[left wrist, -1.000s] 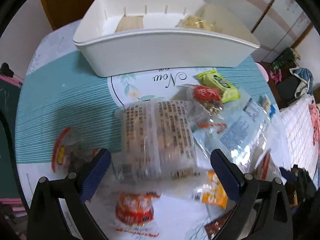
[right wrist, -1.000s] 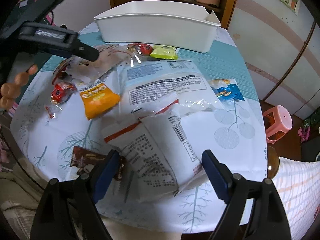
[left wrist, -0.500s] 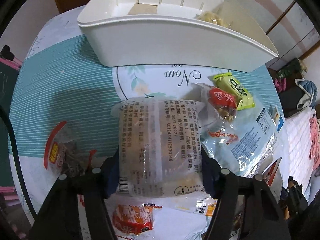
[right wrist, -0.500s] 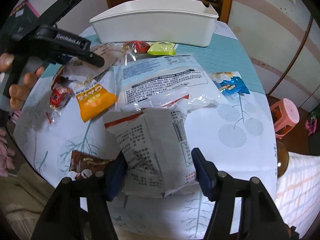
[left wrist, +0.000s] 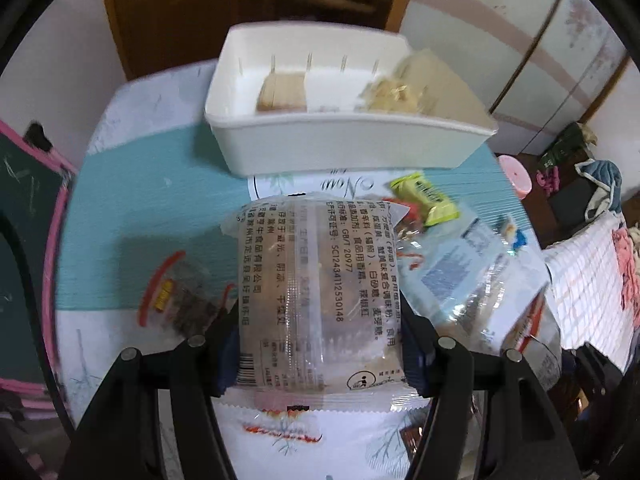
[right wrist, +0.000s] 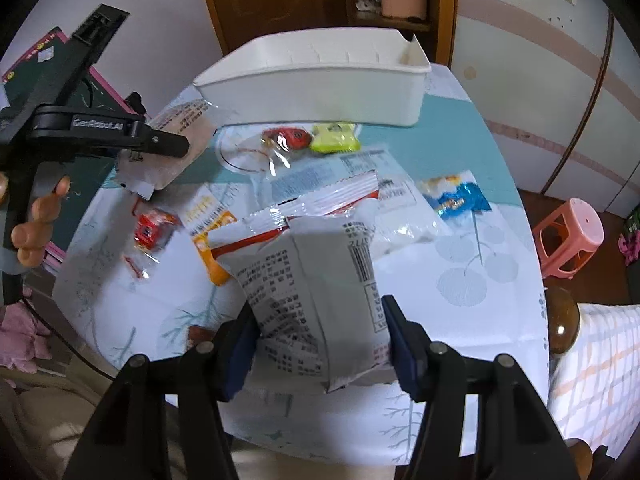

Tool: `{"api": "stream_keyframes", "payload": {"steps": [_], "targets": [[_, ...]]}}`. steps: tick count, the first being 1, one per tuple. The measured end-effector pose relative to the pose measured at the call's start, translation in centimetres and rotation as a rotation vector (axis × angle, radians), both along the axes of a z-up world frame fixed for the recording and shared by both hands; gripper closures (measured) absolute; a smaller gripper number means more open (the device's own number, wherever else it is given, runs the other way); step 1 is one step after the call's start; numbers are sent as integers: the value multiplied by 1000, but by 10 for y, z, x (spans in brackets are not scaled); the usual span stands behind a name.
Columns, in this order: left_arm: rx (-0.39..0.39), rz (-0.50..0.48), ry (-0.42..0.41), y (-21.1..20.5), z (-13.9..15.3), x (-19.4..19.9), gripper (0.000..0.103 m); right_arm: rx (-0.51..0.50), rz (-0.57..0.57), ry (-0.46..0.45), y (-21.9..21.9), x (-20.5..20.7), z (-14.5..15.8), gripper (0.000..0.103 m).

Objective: Organize snacks
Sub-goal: 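Carry both bags over the white bin and open both tools to drop them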

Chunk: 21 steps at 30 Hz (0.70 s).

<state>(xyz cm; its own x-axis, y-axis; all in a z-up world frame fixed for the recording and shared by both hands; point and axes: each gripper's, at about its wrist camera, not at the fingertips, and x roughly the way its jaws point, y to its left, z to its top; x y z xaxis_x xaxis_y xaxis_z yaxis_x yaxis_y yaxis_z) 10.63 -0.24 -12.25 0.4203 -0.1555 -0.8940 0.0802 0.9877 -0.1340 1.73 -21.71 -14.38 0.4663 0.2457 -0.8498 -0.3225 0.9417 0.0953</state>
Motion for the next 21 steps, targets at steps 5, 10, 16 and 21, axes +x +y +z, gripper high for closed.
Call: {"api": "stream_keyframes", "payload": {"steps": [5,10,16,21], "targets": [[19,-32,-92,3,37,-24,40,15,18,-40,9,-3,21,44],[25,-57,-143,5,63,-42,40,43,30,-72,18,-1,44,44],[51,-93,-192,5,96,-48,39,83,18,-118,21,22,84,44],[118,-115,-267,-2,132,-32,39,87,-5,-212,23,55,138,44]]}}
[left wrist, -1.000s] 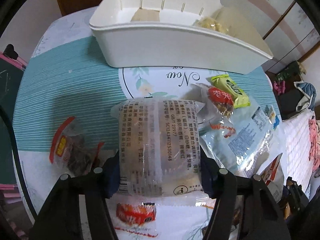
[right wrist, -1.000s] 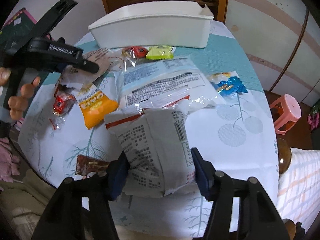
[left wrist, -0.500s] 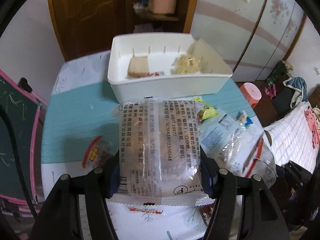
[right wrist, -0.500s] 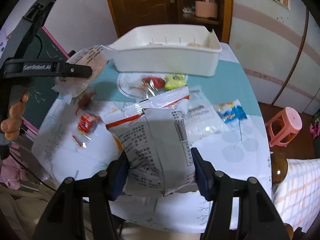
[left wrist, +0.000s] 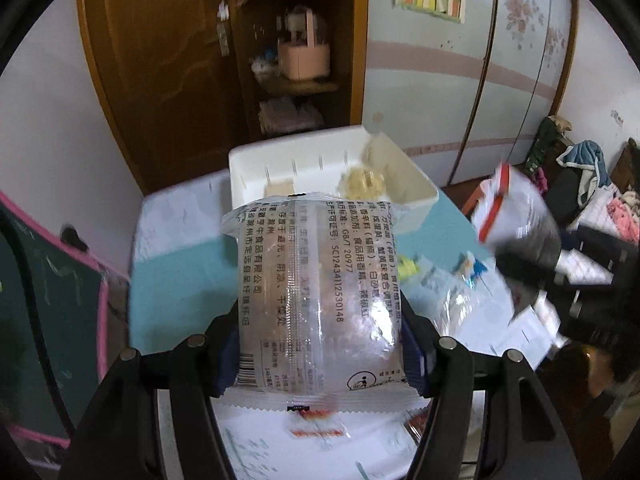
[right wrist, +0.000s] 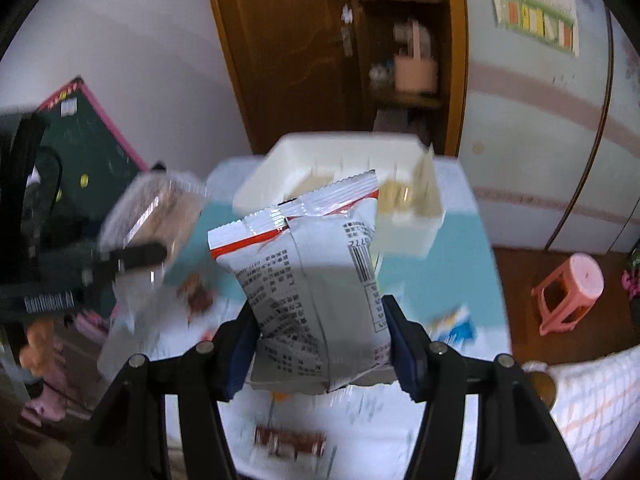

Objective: Organize snacks
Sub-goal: 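Carry both bags over the white bin and open both tools to drop them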

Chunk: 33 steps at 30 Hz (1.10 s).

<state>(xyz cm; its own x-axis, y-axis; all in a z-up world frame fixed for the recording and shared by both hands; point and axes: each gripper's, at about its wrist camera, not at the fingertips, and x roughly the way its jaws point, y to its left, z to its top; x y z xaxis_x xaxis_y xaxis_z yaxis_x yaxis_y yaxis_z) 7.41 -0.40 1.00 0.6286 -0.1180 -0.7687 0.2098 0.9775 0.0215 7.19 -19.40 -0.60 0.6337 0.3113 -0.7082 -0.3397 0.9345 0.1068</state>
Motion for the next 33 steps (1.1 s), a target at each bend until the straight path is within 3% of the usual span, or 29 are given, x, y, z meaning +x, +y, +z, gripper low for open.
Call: {"api": "stream_keyframes", "payload": {"steps": [8,14,20,27,30,32,33], "targets": [[125,1,-151,-16,55,53,38,3,-61,-143,1,72,79,43],[107,46,-123,-13,62,123,38,48,-130,-150,-2,135,98,43],[81,73,-77,-12,43,190,38,41,-167,-104,4,191,84,43],[96,84,1,-19,-12,240,37,38,-186,1,16,242,38,43],[114,103,26,-20,-33,252,25,43,-183,58,21,264,18,41],[117,86,39,-22,-42,260,6,70,-171,116,24,277,3,41],[116,81,45,-22,-45,265,4,98,-167,151,24,284,-6,40]]}}
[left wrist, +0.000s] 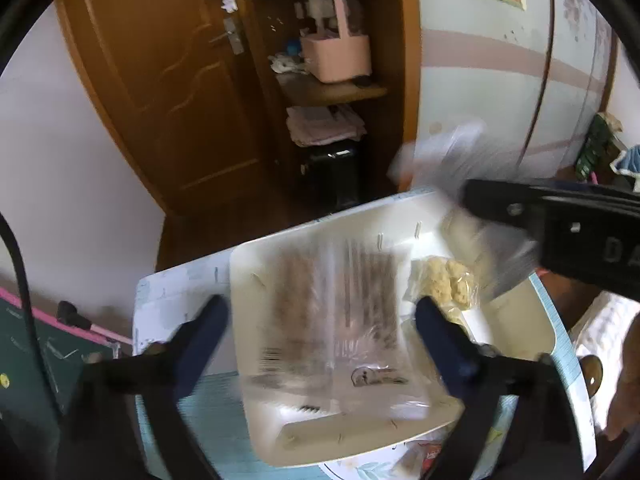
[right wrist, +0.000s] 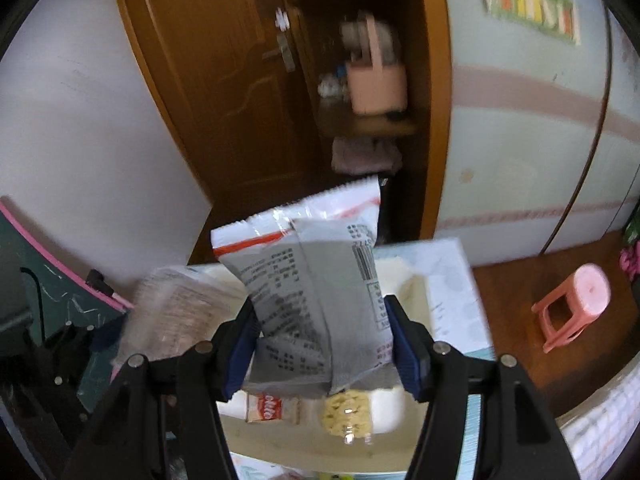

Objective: Organize snacks
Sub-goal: 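Carry both bags over the white bin and open both tools to drop them, then withdraw both tools from the bin toward the remaining snacks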

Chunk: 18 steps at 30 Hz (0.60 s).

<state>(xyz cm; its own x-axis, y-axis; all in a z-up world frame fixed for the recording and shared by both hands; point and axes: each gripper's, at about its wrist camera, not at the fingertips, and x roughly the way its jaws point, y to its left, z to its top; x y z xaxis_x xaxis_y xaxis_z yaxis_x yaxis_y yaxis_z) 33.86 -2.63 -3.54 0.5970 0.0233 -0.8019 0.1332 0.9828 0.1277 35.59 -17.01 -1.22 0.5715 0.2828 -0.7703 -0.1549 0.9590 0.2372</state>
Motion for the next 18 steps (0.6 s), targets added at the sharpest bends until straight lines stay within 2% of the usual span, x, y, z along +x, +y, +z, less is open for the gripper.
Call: {"api": "stream_keyframes", "payload": {"steps": [2,4,5,10,18], "targets": [[-5,-2,22,1,-5,4,4,34,-9,27,1,6,-9,29],[-8,7,36,2,-9,6,4,56,-7,23,2,6,-12,13],[-14,4,37,3,-9,7,4,57,-7,19,2,5,-13,11],[-25,3,8,6,-1,-1,4,57,-4,9,2,-1,-12,10],[5,-11,-13,6,15,-24,4,59,-33,-1,-10,-14,9,10]]}}
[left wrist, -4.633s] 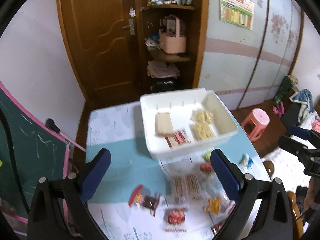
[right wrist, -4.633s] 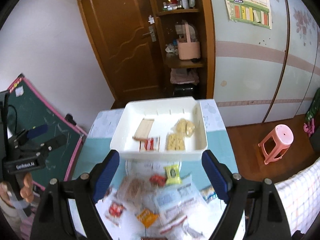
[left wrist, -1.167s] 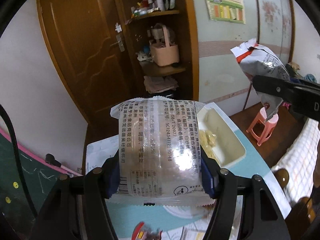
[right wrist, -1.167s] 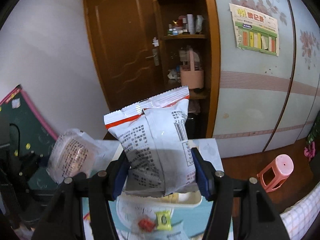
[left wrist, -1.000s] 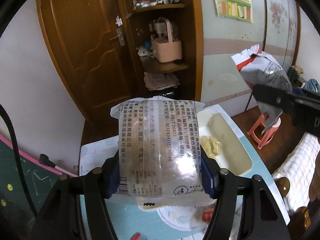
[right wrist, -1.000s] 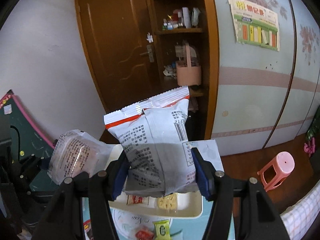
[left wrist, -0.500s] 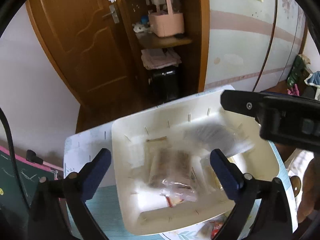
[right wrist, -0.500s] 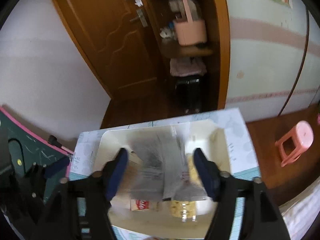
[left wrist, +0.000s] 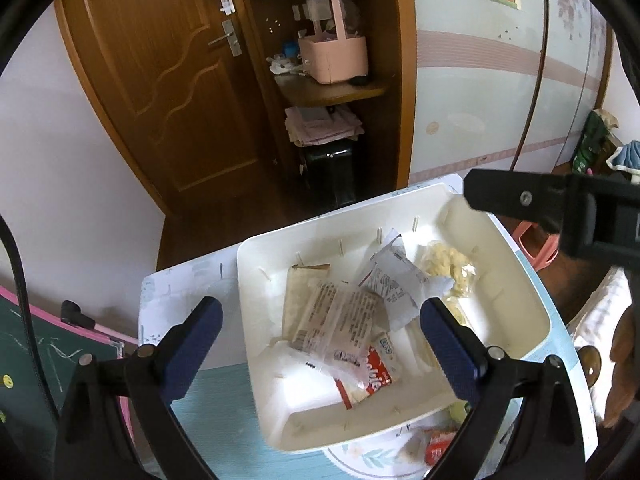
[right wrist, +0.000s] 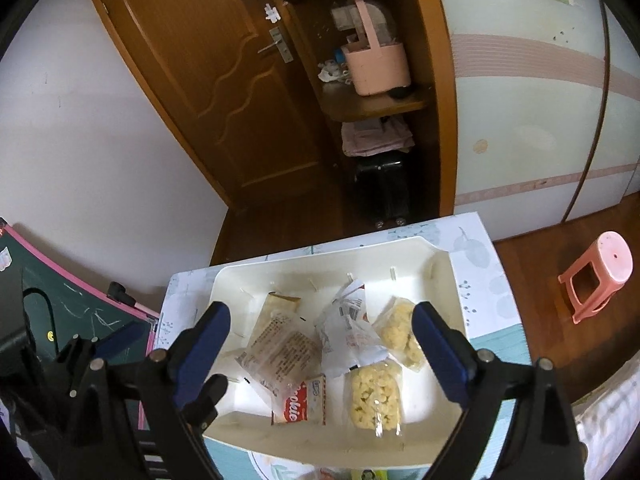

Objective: Organize snacks
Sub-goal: 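Withdraw both tools from the bin toward the remaining snacks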

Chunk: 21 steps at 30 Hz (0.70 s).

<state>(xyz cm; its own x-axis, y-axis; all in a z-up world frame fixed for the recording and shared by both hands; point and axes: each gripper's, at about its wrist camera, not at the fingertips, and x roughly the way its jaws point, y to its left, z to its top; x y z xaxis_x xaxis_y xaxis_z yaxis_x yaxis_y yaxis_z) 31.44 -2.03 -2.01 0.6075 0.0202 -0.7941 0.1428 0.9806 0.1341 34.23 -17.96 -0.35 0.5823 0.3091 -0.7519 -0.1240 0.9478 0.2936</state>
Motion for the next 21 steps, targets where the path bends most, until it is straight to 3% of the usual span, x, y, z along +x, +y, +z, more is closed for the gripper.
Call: {"api": "stream_keyframes", "payload": {"steps": [11,21], "targets": [[-4,2,-37,14,45,-62,4,-73,-27,-80,-3,-61,51,10],[-14,25,-64,31,70,-125,4,-158,9,-131,13,-129,76,10]]}}
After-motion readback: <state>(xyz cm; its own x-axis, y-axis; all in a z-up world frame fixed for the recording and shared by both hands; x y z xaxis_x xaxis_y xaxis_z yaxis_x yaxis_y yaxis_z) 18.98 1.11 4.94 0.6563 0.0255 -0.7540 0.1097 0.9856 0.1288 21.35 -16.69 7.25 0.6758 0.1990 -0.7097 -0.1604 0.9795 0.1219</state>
